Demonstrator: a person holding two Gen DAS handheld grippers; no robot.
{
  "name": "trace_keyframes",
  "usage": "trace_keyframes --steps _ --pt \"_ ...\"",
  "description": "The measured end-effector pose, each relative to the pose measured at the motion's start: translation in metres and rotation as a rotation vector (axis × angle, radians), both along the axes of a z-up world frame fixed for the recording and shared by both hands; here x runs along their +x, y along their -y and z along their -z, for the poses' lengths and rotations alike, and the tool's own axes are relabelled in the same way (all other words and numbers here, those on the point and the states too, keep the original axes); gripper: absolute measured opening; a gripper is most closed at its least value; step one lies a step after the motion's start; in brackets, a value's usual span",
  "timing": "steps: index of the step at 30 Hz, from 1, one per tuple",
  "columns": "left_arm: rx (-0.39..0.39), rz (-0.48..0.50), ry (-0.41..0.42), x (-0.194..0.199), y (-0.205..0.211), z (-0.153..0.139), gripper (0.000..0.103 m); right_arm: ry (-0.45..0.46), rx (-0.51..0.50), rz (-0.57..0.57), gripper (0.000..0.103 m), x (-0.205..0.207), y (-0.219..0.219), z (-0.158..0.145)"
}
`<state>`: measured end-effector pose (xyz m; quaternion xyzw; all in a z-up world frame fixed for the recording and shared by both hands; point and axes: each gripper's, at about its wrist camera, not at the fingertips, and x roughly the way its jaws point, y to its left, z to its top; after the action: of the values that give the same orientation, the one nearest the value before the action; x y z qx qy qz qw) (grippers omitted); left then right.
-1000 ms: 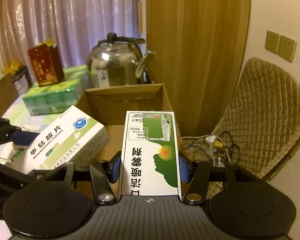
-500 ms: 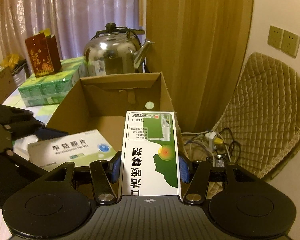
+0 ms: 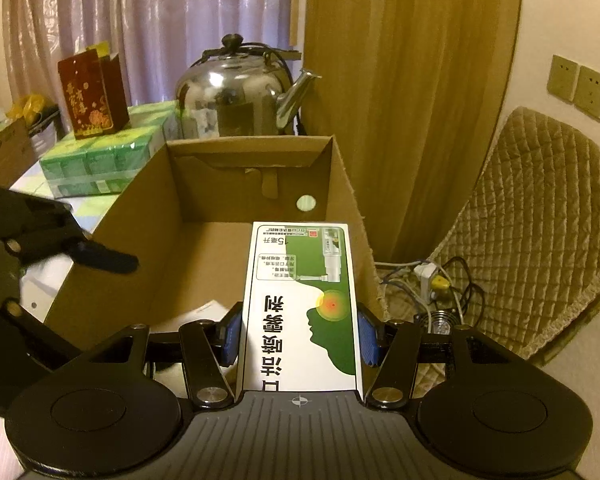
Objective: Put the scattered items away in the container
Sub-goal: 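Carry both boxes into the cardboard box and open both tools to release, then withdraw both tools from the cardboard box back over the table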
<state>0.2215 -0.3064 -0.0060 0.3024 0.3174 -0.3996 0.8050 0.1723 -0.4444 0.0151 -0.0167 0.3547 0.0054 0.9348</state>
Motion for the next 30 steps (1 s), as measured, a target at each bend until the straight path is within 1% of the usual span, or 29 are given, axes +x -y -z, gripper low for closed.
trace_keyframes --steps 4,9,12,18,19,22,26,30 --pt "-0.043 -0.006 0.030 -0.006 -0.019 -0.017 0.070 -0.019 -0.014 -0.026 0.053 0.004 -0.006 0.002" --pt "-0.099 -0.040 0.035 -0.012 -0.042 -0.033 0.071 -0.063 -0.038 -0.056 0.053 0.012 -0.017 0.009" --pt "-0.117 -0.057 0.040 -0.014 -0.051 -0.039 0.073 -0.095 -0.049 -0.064 0.053 0.017 -0.025 0.015" --pt "-0.150 -0.096 0.023 -0.015 -0.068 -0.044 0.073 -0.143 -0.071 -0.082 0.053 0.025 -0.035 0.025" --pt "-0.156 -0.101 0.019 -0.015 -0.071 -0.044 0.073 -0.140 -0.070 -0.080 0.053 0.025 -0.035 0.025" --pt "-0.181 -0.124 0.007 -0.017 -0.081 -0.047 0.073 -0.118 -0.058 -0.064 0.065 0.022 -0.033 0.021" --pt "-0.210 -0.155 0.007 -0.024 -0.096 -0.052 0.073 -0.069 -0.052 -0.049 0.065 0.012 -0.033 0.007" --pt "-0.244 -0.209 0.001 -0.034 -0.119 -0.057 0.073 -0.023 -0.036 -0.035 0.068 -0.004 -0.035 -0.009"
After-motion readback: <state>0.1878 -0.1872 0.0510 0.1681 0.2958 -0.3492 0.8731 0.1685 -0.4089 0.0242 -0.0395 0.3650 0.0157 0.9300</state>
